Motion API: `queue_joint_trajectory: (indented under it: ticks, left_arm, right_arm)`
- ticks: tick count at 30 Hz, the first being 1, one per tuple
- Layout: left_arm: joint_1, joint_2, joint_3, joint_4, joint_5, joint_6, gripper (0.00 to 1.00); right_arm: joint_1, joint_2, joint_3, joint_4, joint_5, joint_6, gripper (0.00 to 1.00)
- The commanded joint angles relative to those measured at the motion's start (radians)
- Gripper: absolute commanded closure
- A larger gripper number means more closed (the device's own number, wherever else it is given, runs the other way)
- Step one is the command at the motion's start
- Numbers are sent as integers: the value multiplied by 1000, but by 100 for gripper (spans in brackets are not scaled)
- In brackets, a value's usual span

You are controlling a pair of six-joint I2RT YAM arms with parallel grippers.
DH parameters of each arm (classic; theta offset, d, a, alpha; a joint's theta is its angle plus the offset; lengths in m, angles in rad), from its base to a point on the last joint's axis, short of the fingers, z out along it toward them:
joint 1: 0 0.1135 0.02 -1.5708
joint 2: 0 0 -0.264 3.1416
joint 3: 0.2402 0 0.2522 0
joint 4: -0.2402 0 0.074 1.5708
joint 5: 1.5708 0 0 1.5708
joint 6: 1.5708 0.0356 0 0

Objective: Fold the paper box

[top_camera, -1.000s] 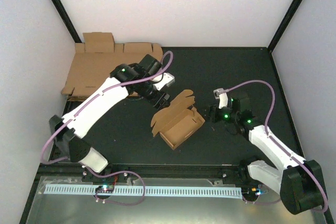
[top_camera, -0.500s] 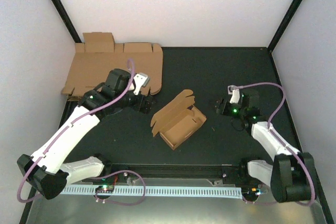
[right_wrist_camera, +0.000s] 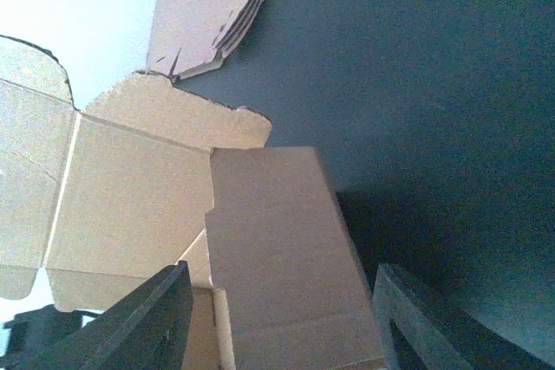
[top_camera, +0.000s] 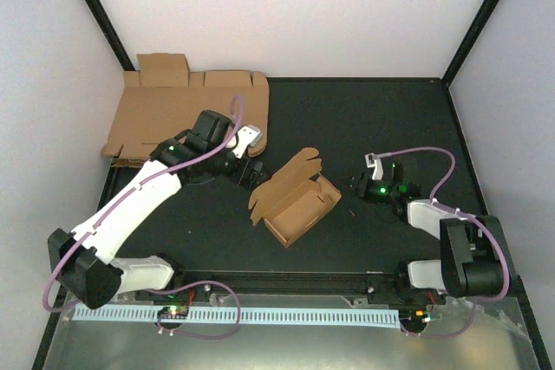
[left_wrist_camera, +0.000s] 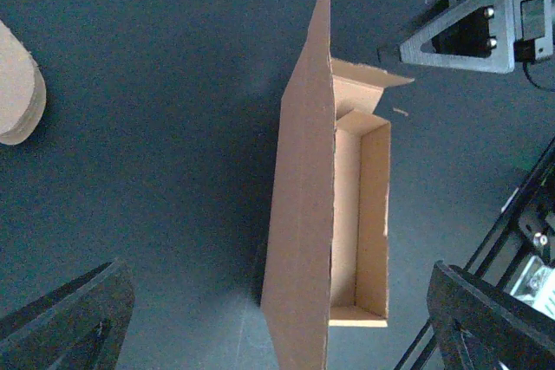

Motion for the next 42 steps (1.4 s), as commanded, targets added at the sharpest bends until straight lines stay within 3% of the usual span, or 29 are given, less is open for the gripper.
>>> queue_joint_trajectory:
  ticks: [1, 10, 18, 26, 31, 42]
  left_arm:
    - [8, 52, 87, -62, 50, 38, 7]
    - [8, 138, 96, -68, 128, 55, 18]
    - [5, 193, 95, -59, 209, 60, 30]
    - [-7, 222, 96, -63, 218, 63, 38]
    - [-12, 213, 96, -71, 214, 69, 40]
    - [-16, 187, 51, -26, 237, 70, 40]
  right_arm:
    - [3, 33, -25, 123, -79, 49, 40]
    - [13, 79, -31, 194, -110, 88, 41]
    - [21, 96, -49, 251, -138, 126, 49]
    - [17, 70, -50, 211, -56, 106, 45]
    - [1, 14, -38, 166, 55, 85, 42]
    - [-64, 132, -47, 280, -36, 129, 45]
